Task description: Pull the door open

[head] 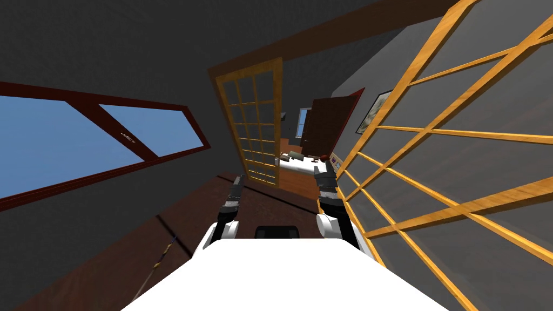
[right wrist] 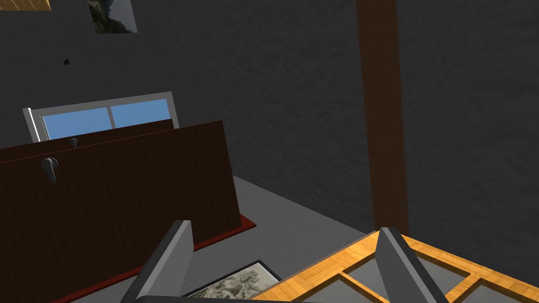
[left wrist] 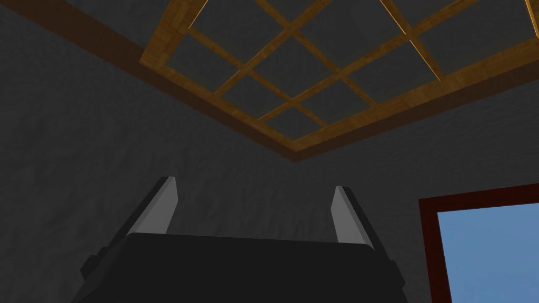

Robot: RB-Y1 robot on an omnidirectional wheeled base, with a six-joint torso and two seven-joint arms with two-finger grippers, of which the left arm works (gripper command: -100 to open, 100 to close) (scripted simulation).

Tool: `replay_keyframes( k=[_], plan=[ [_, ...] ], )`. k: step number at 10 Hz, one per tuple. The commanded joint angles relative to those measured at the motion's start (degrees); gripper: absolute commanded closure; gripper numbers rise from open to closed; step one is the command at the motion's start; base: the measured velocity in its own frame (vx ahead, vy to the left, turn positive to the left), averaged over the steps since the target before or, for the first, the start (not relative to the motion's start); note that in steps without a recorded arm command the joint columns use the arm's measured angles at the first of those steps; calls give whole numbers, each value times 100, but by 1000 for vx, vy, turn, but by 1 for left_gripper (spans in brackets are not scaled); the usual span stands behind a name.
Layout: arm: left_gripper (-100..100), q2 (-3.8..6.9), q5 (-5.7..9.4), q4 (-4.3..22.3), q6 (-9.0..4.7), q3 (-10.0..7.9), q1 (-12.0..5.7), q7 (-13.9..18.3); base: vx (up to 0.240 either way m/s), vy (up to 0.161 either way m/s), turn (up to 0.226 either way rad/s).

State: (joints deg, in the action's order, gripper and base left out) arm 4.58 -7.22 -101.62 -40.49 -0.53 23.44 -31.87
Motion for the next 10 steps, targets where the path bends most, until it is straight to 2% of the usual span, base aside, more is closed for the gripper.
replay_keyframes(
  k=[1, 10],
  plan=[
    [-100, 18, -80, 218, -49, -13, -52, -185, 105, -80, -47],
    [-100, 65, -529, 1402, -263, -88, -356, -1158, 111, -54, -50]
  ],
)
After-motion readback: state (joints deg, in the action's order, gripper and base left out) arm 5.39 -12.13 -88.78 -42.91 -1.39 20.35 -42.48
